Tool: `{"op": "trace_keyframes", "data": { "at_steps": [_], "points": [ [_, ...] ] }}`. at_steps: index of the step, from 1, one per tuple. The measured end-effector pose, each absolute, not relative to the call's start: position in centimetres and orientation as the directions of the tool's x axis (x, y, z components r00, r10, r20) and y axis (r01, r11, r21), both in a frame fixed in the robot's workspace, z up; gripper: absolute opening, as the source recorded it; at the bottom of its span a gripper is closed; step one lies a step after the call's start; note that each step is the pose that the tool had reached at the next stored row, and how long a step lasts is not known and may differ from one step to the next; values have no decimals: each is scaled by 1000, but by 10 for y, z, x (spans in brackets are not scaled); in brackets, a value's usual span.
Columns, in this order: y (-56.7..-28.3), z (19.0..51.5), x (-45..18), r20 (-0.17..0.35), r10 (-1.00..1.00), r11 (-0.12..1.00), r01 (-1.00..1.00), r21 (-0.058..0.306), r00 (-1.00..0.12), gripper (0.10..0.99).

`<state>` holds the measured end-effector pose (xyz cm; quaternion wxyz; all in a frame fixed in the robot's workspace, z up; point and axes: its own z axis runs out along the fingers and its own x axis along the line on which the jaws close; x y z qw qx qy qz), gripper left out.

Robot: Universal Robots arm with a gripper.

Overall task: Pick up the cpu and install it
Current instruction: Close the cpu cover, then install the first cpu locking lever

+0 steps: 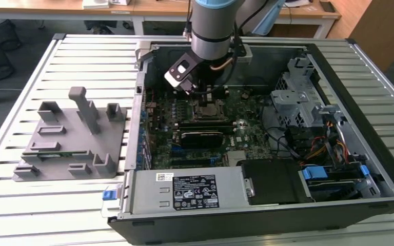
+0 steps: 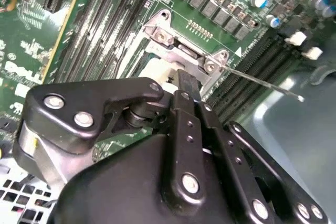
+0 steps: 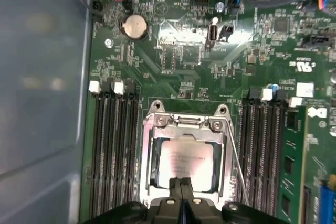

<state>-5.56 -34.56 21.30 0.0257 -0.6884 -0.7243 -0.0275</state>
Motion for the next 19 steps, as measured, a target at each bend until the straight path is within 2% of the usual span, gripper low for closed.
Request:
{"op": "trace_keyframes", "data": {
  "at_steps": [19],
  "points": [
    [-349, 214, -42, 76, 996, 51, 999, 3, -51, 106]
  ]
}}
